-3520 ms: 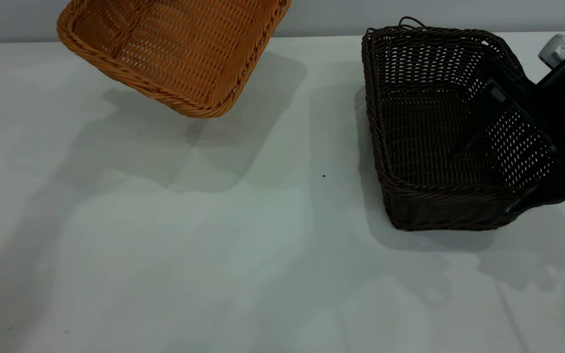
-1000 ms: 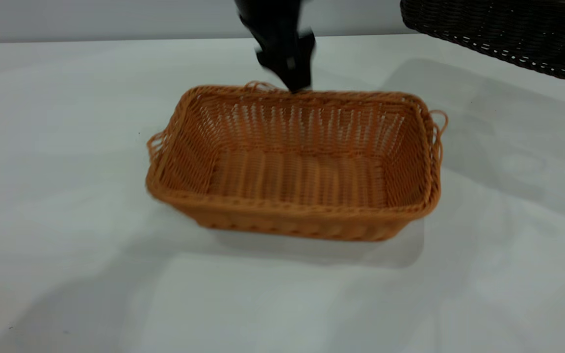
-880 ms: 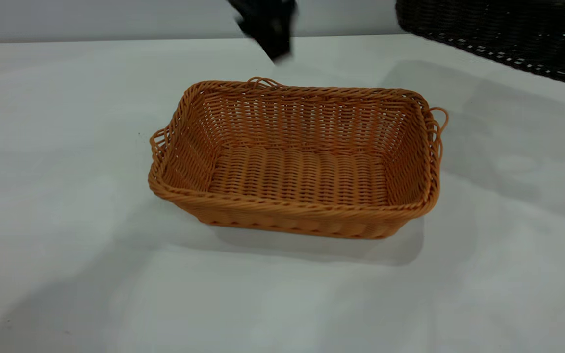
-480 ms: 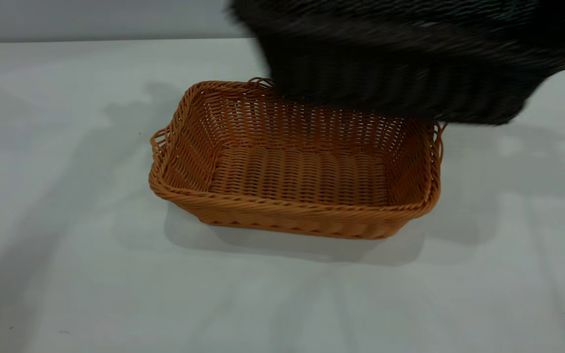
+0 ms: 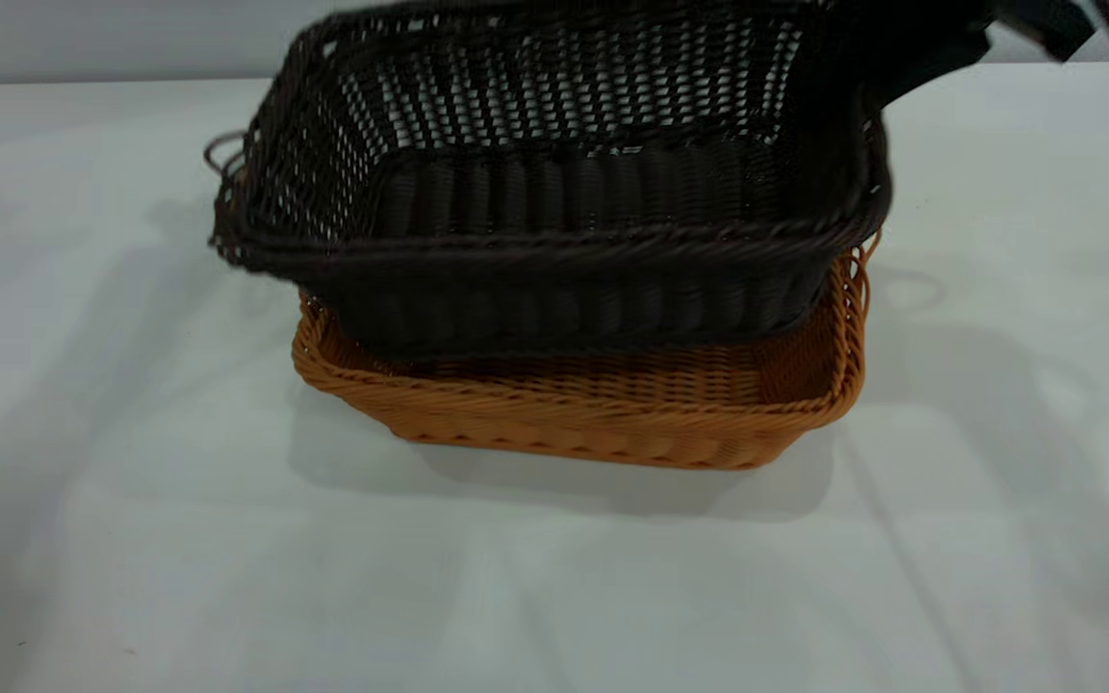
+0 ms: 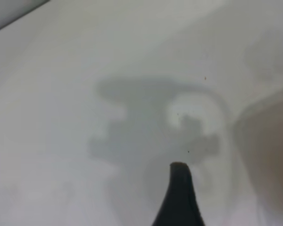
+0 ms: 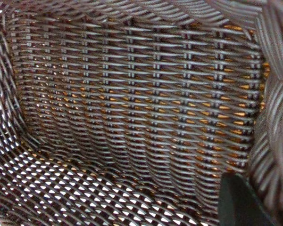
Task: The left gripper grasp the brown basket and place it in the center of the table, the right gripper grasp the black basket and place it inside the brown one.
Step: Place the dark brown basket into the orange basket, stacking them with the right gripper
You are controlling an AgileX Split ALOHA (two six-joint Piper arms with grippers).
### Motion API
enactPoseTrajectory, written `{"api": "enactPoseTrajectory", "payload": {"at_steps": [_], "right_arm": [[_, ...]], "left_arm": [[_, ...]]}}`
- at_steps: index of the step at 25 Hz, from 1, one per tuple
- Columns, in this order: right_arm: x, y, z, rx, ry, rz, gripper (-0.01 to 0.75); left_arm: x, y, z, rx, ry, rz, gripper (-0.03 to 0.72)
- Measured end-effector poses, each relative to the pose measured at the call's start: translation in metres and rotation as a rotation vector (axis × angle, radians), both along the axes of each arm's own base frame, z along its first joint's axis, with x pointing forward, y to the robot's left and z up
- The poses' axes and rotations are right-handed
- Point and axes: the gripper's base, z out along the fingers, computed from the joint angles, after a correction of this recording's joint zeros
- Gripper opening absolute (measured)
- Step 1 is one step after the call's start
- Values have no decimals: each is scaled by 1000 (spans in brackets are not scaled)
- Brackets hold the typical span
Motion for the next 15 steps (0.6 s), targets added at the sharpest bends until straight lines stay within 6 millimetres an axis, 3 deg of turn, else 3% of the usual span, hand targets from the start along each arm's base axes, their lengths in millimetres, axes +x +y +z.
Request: {"api": "enactPoseTrajectory", "payload": {"at_steps": [10,15], "right_arm": [[7,-1,-24,-30,12,-39,115],[8,-1,-25,-18,22,-60,305]], "left_arm": [[2,0,1,5,-27,-16,530],[2,0,1,7,-32,-21,530]]}}
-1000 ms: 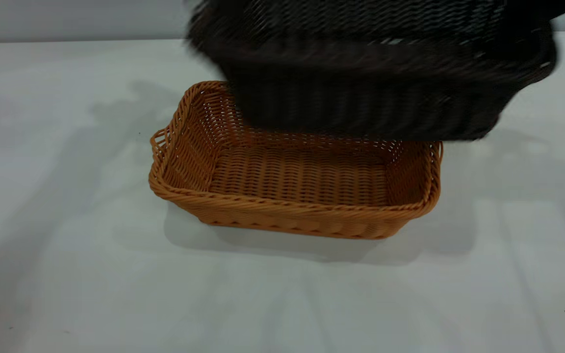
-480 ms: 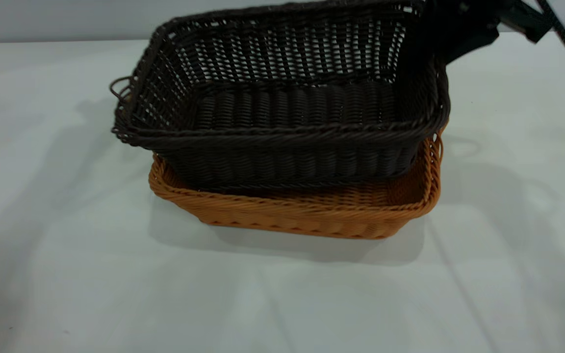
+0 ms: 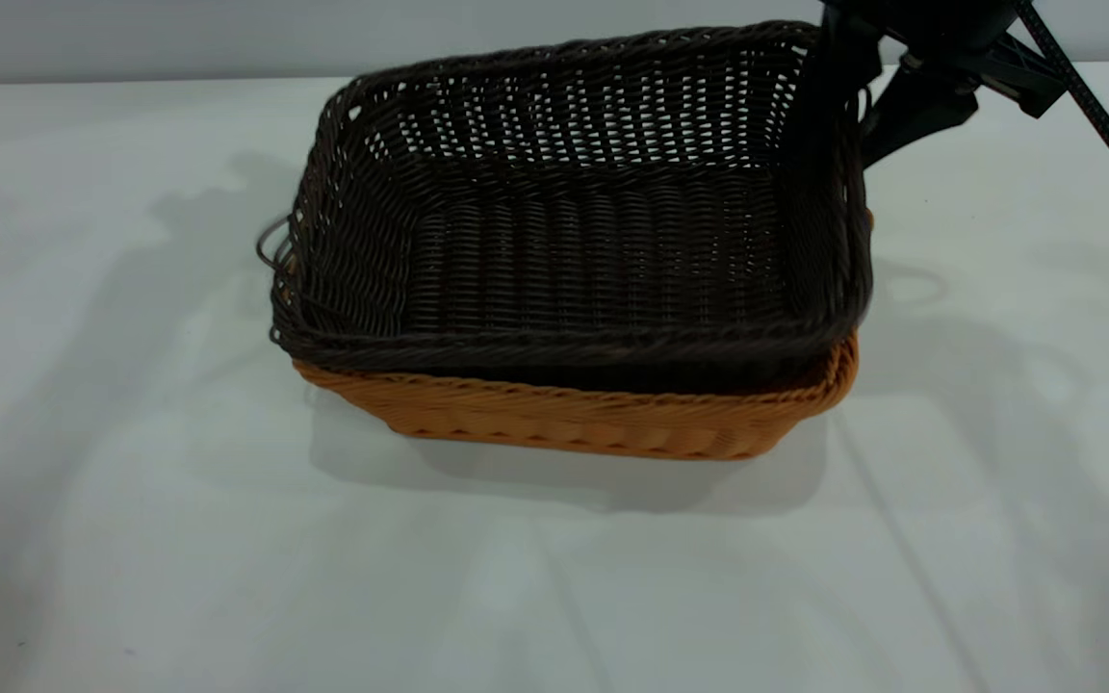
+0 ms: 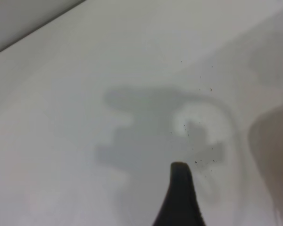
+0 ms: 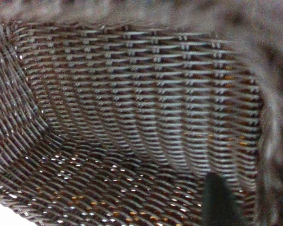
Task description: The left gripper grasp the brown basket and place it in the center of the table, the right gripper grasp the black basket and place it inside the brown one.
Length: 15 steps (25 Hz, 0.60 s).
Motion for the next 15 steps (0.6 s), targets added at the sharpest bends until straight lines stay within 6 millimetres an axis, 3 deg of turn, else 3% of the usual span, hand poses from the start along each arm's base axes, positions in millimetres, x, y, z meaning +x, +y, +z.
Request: {"api": "enactPoseTrajectory", "payload": {"at_steps": [4,7,9,12,15], "right_arm": [[0,-1,1,-18,-17,43,514],[0,-6,4,-69,-46,83,608],[0,-13,20,-107,-107,99,634],[-5,-30,73,-130,-256,78,635],[-25,-41,137,-145,-428,67,614]], "left_arm": [[1,0,1,4,-15,-5,530],[2,1,3,21,-43,-16,530],[1,2,11,21,-64,-18,530],[-7,3,39,12,-127,-17,530],[-24,6,85,-3,-227,-16,530]]}}
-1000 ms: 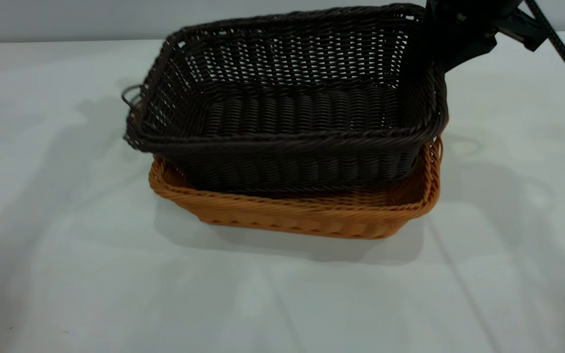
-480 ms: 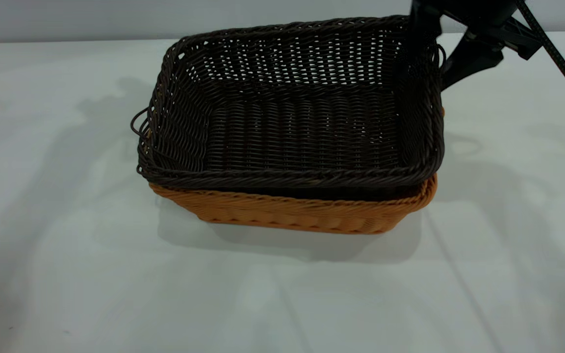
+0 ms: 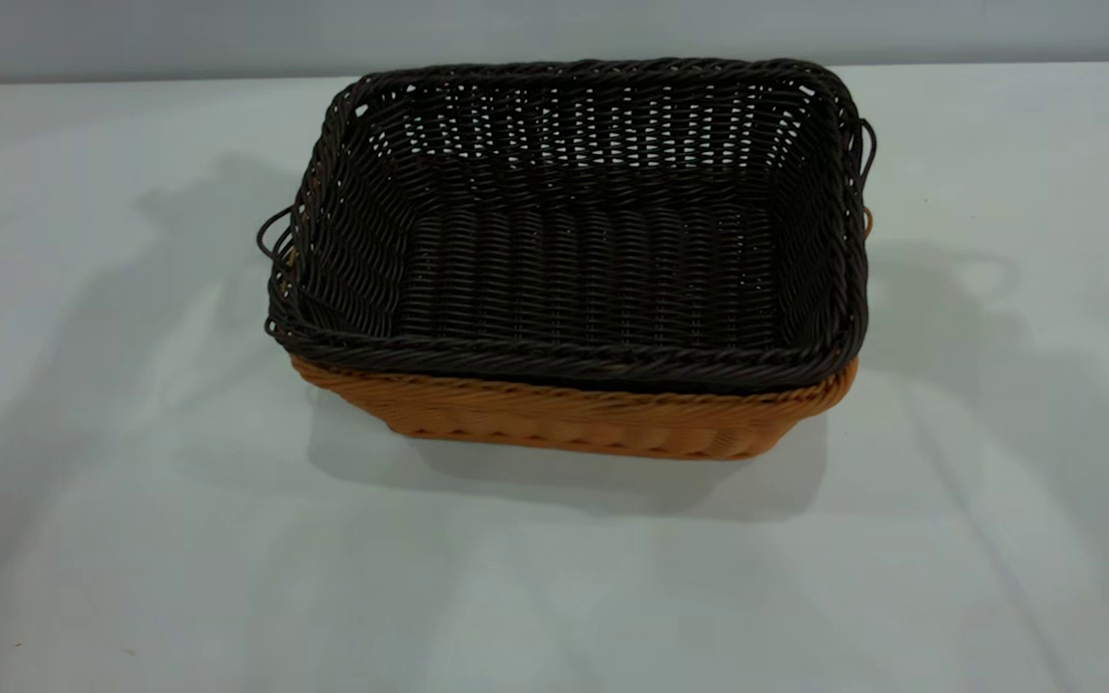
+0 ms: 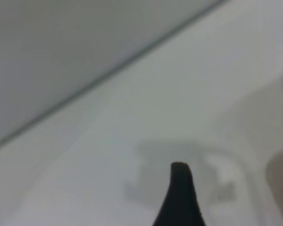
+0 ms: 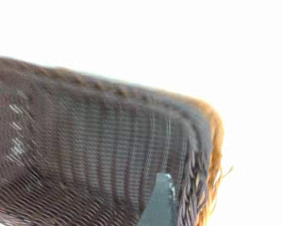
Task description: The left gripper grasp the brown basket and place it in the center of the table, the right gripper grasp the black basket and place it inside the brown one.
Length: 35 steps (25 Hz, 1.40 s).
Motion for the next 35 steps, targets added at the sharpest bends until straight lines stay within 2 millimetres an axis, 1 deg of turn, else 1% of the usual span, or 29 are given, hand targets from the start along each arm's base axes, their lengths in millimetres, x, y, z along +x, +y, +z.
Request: {"api": "enactPoseTrajectory", "payload": {"at_steps": [2,3,4,5,7,8,9,11,13,15,17,18,21,22,24,25,26,28,30,31,35], "right_arm": [[-26,-4,48,9,-133,10,594],[-39,-6,67,15,-183,17,585],[-59,-9,91,23,-252,26,580],[-74,-11,106,26,-286,37,576],[-109,-15,131,29,-340,66,573],[-128,-17,140,30,-363,79,573],[-147,-20,146,28,-373,95,572],[-182,-24,149,26,-390,121,573],[-208,-28,142,20,-398,133,573],[-236,-32,135,21,-432,138,573],[-261,-36,125,19,-461,143,573],[-271,-38,116,19,-462,144,573],[-292,-41,96,20,-471,147,573],[-299,-42,87,20,-474,147,573],[-308,-43,75,20,-472,151,573],[-313,-44,68,18,-470,152,573],[-316,-45,61,15,-470,155,573],[-324,-46,48,-7,-472,177,573],[-330,-48,34,-46,-480,204,573],[-332,-49,28,-66,-479,216,573],[-339,-54,10,-134,-490,223,573]], "left_arm": [[-14,2,29,-10,-58,-1,530],[-24,4,44,-14,-82,-1,530],[-33,5,55,-19,-87,2,530],[-44,7,68,-26,-93,7,530],[-67,10,90,-38,-85,17,530],[-78,12,98,-42,-69,22,530],[-90,14,105,-47,-42,30,530],[-114,17,117,-56,18,50,530],[-135,21,127,-69,63,74,530],[-149,23,136,-94,51,102,530],[-164,26,141,-114,43,134,530],[-171,28,142,-117,38,147,530],[-193,34,138,-105,42,180,530],[-200,36,134,-100,54,193,530],[-221,41,126,-100,68,219,530],[-234,43,123,-105,65,228,530],[-244,45,117,-110,78,239,530],[-271,49,108,-118,78,251,530],[-295,53,93,-118,87,254,530],[-307,55,82,-114,102,256,530],[-350,62,49,-116,96,256,530]]}}
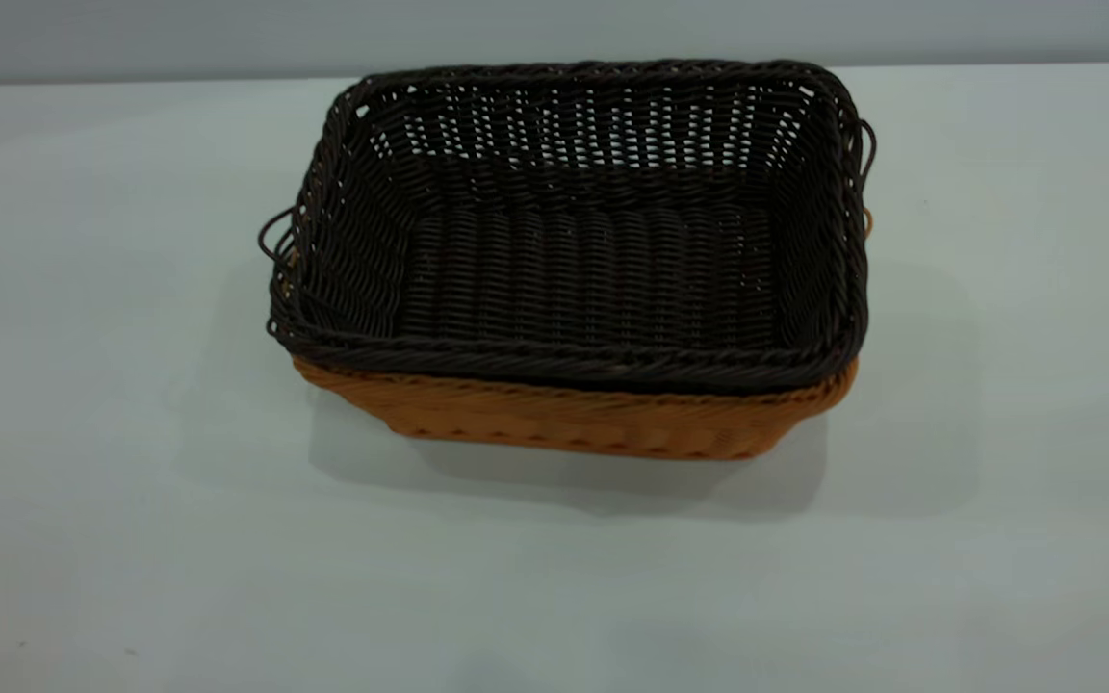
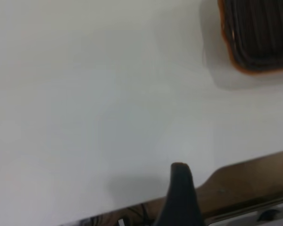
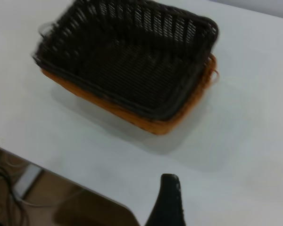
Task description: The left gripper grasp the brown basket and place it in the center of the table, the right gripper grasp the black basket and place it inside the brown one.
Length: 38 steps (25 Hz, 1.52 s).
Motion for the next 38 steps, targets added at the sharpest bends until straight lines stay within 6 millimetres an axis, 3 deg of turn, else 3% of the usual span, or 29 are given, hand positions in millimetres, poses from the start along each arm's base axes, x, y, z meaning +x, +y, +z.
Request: {"api": "enactPoseTrajectory", "payload": {"at_steps": [4,9,18,25,38], "right_arm": [[-3,-2,-16,-61,27,13,573],[-7,-4,-17,-82,-11,20,573],[-21,-6,-17,-69,-98,18,573],[-23,-6,-18,-68,-107,18,573],[-23,-6,-18,-68,-107,18,573]], "left_arm": [[-32,5,-27,-6,-21,4,530],[-56,9,-57,-11,-39,6,530],[-93,15,-79,-66,-195,41,530],[-96,16,-105,-80,-223,51,530],[-96,17,-105,-81,-245,68,530]]}}
